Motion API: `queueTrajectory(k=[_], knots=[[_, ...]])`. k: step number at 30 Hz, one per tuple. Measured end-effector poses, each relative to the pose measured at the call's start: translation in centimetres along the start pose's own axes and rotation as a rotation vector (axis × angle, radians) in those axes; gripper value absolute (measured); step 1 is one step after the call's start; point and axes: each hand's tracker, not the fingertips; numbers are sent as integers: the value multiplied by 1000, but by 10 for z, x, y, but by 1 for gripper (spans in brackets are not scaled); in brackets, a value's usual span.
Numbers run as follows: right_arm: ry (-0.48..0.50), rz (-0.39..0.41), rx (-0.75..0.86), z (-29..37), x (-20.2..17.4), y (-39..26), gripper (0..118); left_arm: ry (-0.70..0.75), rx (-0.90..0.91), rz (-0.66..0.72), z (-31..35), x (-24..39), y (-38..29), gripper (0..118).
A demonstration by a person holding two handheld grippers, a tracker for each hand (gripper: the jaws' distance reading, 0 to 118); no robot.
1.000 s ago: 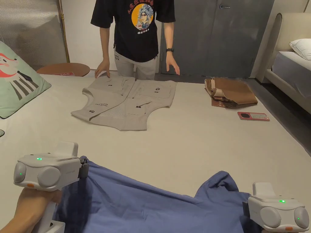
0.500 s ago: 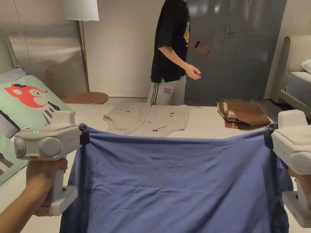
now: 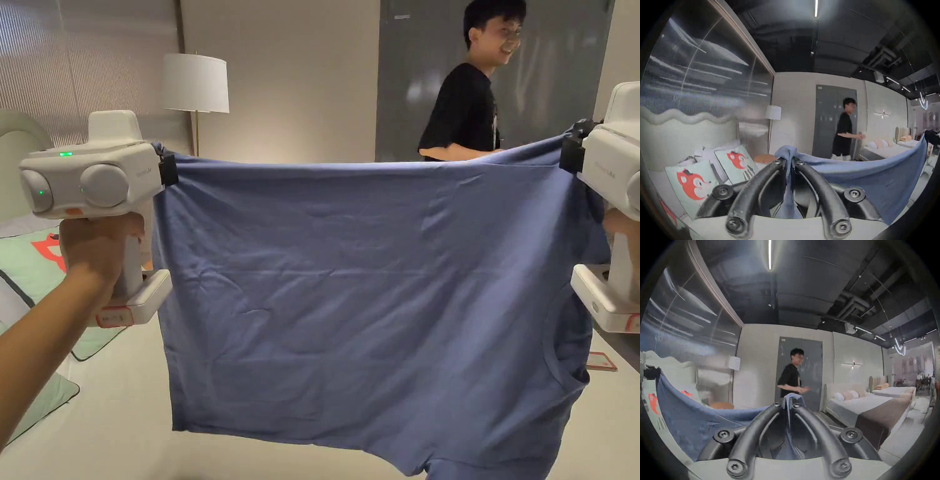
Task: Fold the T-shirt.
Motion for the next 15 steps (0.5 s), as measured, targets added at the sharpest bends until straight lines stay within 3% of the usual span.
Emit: queueTrajectory(k=[7, 15], knots=[[2, -9, 23, -16, 2, -5, 4, 4, 11, -18, -32, 11, -16, 0], [26, 2, -90, -21, 6, -99, 4, -27, -111, -4, -54, 12, -119, 0]])
